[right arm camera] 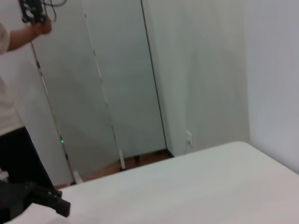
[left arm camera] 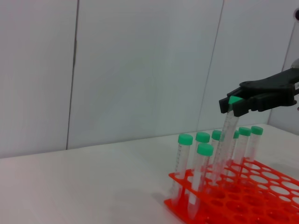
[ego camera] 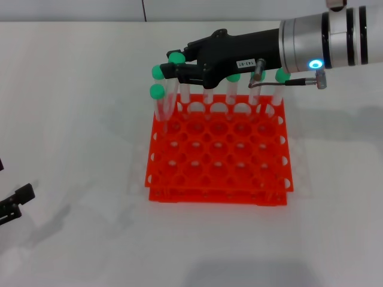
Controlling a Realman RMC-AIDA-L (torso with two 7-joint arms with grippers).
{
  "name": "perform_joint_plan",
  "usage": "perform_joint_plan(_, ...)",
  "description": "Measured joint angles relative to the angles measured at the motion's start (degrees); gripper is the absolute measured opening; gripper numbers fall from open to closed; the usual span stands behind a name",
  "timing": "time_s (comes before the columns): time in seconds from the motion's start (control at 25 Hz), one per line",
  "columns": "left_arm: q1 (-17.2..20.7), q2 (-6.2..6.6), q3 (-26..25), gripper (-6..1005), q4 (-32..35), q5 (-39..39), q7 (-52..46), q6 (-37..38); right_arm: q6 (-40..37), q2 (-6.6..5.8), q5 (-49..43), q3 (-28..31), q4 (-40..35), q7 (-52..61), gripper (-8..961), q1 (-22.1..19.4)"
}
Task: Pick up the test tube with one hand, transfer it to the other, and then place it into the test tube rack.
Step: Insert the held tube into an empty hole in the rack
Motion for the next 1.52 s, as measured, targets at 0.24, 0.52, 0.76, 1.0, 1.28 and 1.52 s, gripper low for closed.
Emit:
perform_joint_plan(0.24,-0.45,-0.01,-0.03,893,-0.20,0.29,0.00,0.00,0.86,-0.12,-3.50,0.24,-0.52,1.87,290,0.70)
perform_joint_plan(0.52,-0.63,-0.02,-0.03,893,-0.23,0.36,0.01,0.01,1.42,-0.36,-5.12,0.48,-0.56,2.45,293,1.02)
perform_joint_plan(0.76,-1.06,-0.01,-0.11,893,-0.23,0.36,0.01,0.03,1.79,-0.44,-5.91,0.50,-0.59,2.51,295,1.20)
perform_joint_plan(1.0,-1.69,-0.02,-1.06,893,-0.23,1.06,0.02,0.12,2.09,-0.35,-7.08,0.51,-0.40,2.77,297,1.23)
perform_joint_plan(1.28,-2.29,-0.01,-1.04,893,-0.33,1.48,0.02,0.13,2.39,-0.09,-8.27,0.26,-0.12,3.14,300,1.39)
perform_joint_plan(1.52,-3.24,-0.01,-1.01,893,-1.45,2.21,0.02,0.12,2.80,0.00,-9.16,0.08,0.14,3.79,302,1.90)
